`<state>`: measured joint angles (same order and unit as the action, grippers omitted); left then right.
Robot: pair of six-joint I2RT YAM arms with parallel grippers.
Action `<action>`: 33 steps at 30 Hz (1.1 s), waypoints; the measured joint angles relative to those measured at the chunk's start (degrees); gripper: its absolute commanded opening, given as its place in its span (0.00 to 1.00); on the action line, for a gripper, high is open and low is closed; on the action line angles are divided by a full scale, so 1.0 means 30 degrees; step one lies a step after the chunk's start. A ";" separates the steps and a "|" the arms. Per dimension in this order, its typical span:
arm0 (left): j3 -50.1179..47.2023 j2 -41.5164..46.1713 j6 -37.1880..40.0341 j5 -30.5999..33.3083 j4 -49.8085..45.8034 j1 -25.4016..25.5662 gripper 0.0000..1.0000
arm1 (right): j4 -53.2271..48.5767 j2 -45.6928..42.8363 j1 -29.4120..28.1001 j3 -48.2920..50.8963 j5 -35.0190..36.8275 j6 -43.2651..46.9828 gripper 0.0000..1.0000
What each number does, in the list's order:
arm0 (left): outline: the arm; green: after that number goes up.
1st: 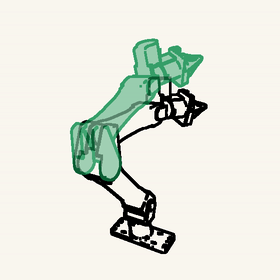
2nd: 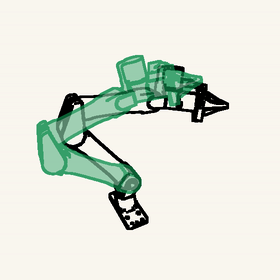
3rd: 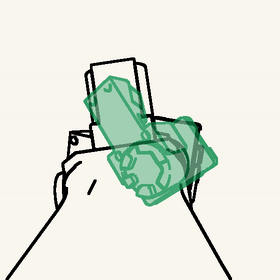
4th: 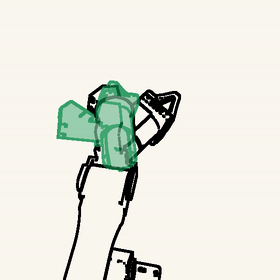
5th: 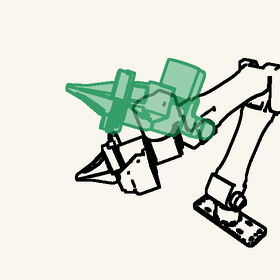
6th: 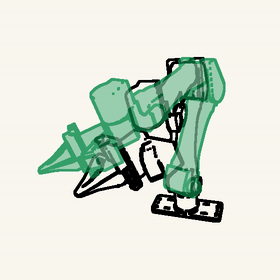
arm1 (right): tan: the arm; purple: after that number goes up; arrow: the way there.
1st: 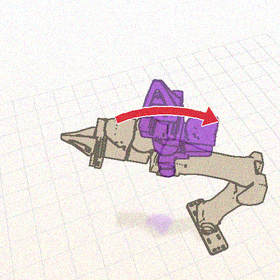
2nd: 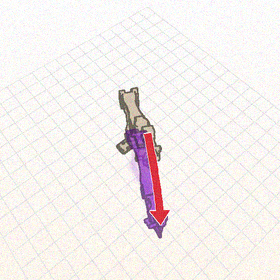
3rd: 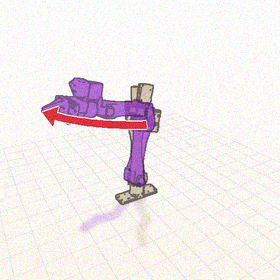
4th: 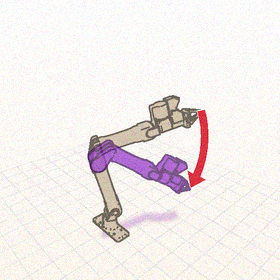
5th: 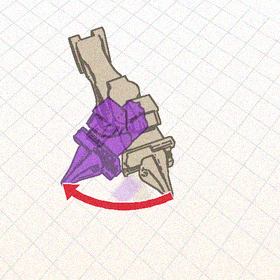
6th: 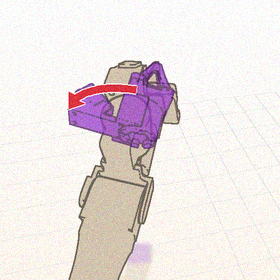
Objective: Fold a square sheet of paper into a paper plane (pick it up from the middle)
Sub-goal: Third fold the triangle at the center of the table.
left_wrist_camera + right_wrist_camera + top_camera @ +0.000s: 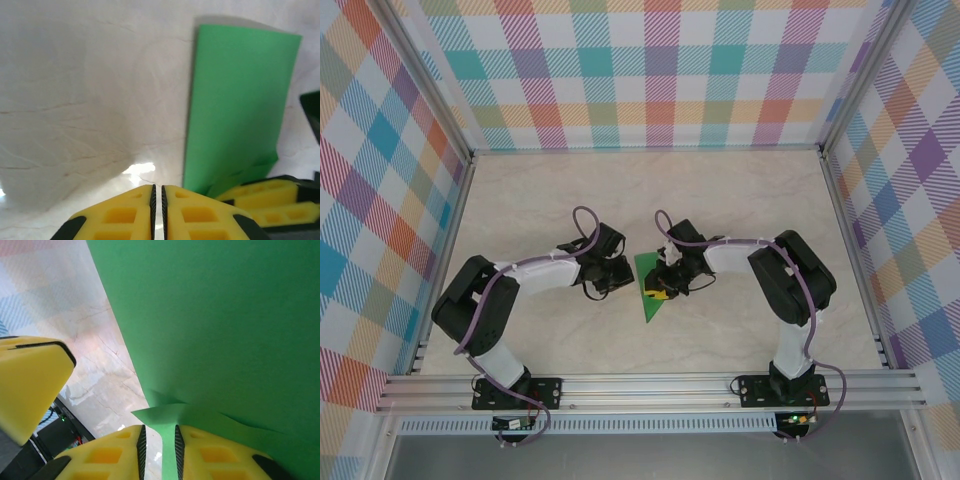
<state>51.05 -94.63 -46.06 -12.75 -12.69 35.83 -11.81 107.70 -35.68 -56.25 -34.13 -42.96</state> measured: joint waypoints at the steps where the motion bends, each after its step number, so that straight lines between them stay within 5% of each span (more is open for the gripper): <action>1: -0.0036 0.0036 0.0000 -0.0226 0.0233 0.0044 0.09 | -0.0087 0.0007 0.0000 0.0000 0.0219 0.0036 0.08; 7: -0.0095 0.0073 -0.0007 -0.0947 0.1107 0.0692 0.00 | -0.0240 0.0087 -0.0022 0.0015 0.0452 0.0160 0.01; 33: -0.0204 -0.1326 -0.0211 -0.1326 0.1923 0.1428 0.00 | -0.0248 0.0087 -0.0022 0.0015 0.0510 0.0138 0.00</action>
<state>50.43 -98.61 -46.70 -16.73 -6.92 40.12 -12.56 107.96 -35.75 -56.21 -32.60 -42.54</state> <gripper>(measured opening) 0.040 0.044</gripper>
